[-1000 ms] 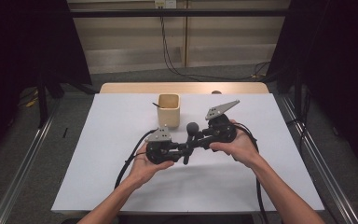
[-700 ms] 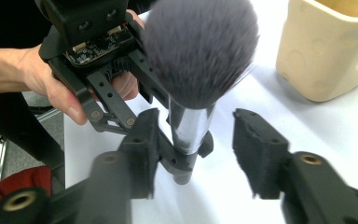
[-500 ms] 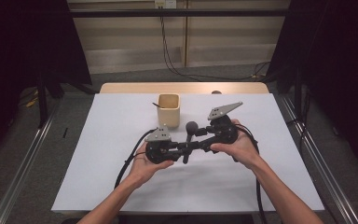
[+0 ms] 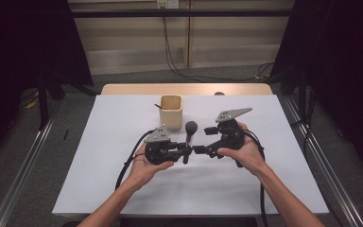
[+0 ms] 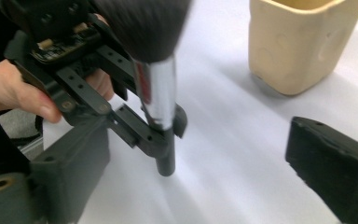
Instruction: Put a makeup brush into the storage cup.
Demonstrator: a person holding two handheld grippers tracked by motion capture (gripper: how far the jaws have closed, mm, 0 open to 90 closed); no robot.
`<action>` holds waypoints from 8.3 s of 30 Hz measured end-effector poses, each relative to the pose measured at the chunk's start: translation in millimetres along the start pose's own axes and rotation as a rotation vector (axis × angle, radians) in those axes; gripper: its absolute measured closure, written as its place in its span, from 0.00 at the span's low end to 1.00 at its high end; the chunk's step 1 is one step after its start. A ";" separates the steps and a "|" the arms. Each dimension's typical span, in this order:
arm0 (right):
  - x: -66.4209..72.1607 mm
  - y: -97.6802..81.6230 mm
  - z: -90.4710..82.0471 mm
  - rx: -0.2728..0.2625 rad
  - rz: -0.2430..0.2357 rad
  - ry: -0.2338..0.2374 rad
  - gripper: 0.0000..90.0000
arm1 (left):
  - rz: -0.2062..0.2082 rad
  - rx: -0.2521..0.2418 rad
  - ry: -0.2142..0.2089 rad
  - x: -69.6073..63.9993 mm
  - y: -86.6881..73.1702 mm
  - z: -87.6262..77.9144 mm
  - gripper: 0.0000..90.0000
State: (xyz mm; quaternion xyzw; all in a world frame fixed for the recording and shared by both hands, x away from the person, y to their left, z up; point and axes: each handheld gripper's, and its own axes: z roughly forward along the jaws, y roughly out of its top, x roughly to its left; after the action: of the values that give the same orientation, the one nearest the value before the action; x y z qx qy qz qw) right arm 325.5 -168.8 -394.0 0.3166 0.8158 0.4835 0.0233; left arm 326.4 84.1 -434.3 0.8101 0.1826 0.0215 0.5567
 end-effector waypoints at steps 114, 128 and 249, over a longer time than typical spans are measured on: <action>-9.9 -134.7 -85.1 -0.333 0.048 -0.417 0.01 | -0.057 -0.213 0.320 85.7 83.4 -55.9 0.83; -9.1 -134.7 -84.5 -0.338 0.043 -0.416 0.01 | -0.048 -0.205 0.351 96.4 85.1 -32.5 0.83; -11.3 -137.4 -87.9 -0.351 0.035 -0.436 0.01 | -0.070 -0.148 0.471 86.6 47.1 -50.9 0.03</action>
State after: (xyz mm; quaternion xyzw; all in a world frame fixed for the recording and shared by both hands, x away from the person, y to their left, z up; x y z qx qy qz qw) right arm 236.3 -288.5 -460.8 0.4182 0.6898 0.5381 0.2443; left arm 407.9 142.5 -386.7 0.7330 0.3335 0.2038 0.5568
